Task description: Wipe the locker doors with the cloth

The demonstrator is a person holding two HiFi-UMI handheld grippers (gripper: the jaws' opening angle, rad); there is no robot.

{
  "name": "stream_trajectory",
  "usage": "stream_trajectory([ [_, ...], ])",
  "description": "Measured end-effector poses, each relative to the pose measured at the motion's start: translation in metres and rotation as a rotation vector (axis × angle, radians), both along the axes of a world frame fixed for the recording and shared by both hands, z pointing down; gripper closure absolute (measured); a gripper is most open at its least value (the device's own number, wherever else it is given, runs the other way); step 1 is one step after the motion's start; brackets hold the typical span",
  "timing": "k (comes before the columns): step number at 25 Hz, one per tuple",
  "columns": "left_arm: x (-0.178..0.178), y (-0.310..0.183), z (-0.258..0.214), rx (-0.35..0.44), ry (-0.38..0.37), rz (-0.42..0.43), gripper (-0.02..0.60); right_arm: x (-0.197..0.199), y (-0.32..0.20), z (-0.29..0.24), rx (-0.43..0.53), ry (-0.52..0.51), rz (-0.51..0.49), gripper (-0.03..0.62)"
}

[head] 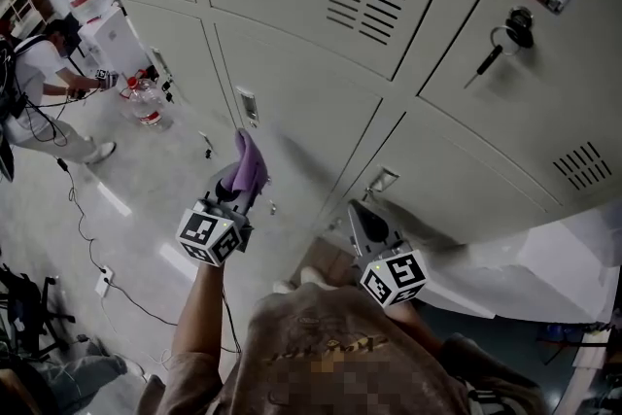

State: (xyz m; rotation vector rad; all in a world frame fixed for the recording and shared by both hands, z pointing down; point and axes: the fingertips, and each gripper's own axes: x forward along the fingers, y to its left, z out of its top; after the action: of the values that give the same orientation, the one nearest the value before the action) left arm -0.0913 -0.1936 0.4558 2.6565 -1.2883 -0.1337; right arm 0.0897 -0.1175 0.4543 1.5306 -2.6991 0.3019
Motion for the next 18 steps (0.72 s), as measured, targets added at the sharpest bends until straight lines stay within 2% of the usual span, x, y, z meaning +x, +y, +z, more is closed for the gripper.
stream_trajectory([
  [5, -0.044, -0.032, 0.038, -0.092, 0.038, -0.124, 0.541, -0.004, 0.001, -0.001, -0.001, 0.006, -0.006, 0.597],
  [8, -0.06, -0.053, 0.051, -0.123, 0.034, -0.175, 0.541, -0.004, 0.002, 0.0, -0.002, 0.009, -0.004, 0.597],
  [13, -0.075, -0.086, 0.063, -0.151, 0.028, -0.223, 0.541, -0.002, 0.004, 0.001, -0.012, 0.016, 0.002, 0.597],
  [18, -0.077, -0.113, 0.072, -0.205, 0.075, -0.259, 0.541, 0.002, 0.006, 0.003, -0.017, 0.02, 0.016, 0.597],
])
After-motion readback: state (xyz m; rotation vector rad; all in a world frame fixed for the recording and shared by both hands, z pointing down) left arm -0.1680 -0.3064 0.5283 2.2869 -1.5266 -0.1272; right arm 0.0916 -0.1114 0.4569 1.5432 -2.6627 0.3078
